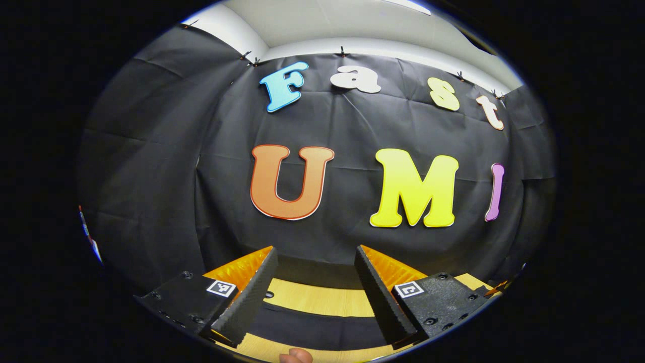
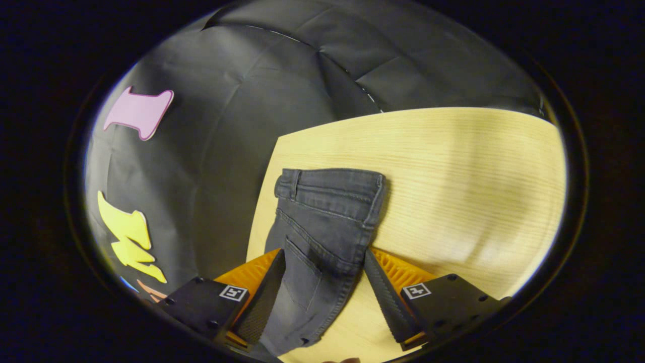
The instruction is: Grasp the waist and the cuffs of the jeans and fold them to make the two legs overlap; first hold the waist and fold one-third of the jeans toward the cuffs, then hold the cuffs and fold the remaining one-third in the same direction to finish folding.
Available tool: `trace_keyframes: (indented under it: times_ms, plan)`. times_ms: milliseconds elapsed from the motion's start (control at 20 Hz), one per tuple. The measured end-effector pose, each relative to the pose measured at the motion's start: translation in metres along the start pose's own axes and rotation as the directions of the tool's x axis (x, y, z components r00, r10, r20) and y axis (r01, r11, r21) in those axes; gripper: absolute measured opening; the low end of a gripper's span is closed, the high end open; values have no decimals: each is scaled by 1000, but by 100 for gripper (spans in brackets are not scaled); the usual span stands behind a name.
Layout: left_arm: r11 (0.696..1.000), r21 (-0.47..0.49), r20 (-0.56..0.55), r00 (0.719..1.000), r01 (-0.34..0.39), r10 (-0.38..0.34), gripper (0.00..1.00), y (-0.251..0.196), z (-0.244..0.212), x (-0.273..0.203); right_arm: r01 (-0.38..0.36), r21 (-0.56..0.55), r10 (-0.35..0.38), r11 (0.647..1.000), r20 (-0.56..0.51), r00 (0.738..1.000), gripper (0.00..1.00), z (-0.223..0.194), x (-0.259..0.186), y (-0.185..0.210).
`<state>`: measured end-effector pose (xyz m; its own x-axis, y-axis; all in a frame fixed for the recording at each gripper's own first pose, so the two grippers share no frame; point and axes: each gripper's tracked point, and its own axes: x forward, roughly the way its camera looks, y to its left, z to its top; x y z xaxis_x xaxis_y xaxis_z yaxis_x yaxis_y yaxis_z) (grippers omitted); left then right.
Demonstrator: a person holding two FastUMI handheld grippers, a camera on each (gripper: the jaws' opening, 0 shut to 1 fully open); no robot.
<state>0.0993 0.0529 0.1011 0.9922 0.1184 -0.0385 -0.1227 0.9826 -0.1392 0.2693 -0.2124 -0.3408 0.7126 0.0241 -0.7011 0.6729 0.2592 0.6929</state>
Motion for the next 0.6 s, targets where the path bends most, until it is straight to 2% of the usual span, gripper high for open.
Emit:
trace_keyframes:
  times_ms: [100, 200, 300, 350, 400, 450, 500, 550, 600]
  plan:
    - [1000, -9, -10, 1000, -13, 12, 98, 8, -1, -4, -1, 4, 1, 1000, 15, 1000, 95, 1, 7, -1]
    - [1000, -11, -13, 1000, -21, 21, 98, 10, 0, -8, 16, -7, -16, 1000, 28, 999, 79, 2, 22, -7]
    - [1000, -6, -16, 1000, -22, 22, 98, 10, 1, -8, 50, -50, -48, 998, 36, 998, 49, 5, 32, -19]
    - [1000, -1, -16, 1000, -20, 20, 87, 9, 1, -8, 42, -54, -39, 998, 42, 998, 34, 4, 36, -20]
    - [1000, 4, -15, 1000, -18, 18, 87, 7, 3, -9, 45, -61, -42, 997, 49, 998, 19, 3, 34, -18]
    - [1000, 10, -11, 1000, -14, 14, 98, 7, 5, -11, 52, -74, -48, 996, 62, 997, 10, 3, 31, -16]
    - [1000, 16, -11, 1000, -12, 12, 98, 6, 5, -11, 58, -84, -52, 995, 66, 996, 14, 4, 36, -18]
    - [1000, 21, -10, 1000, -10, 10, 98, 5, 5, -10, 57, -89, -51, 994, 62, 997, 3, 3, 34, -19]
    - [1000, 22, -11, 1000, -8, 8, 87, 5, 6, -10, 56, -90, -51, 994, 59, 997, 3, 2, 35, -17]
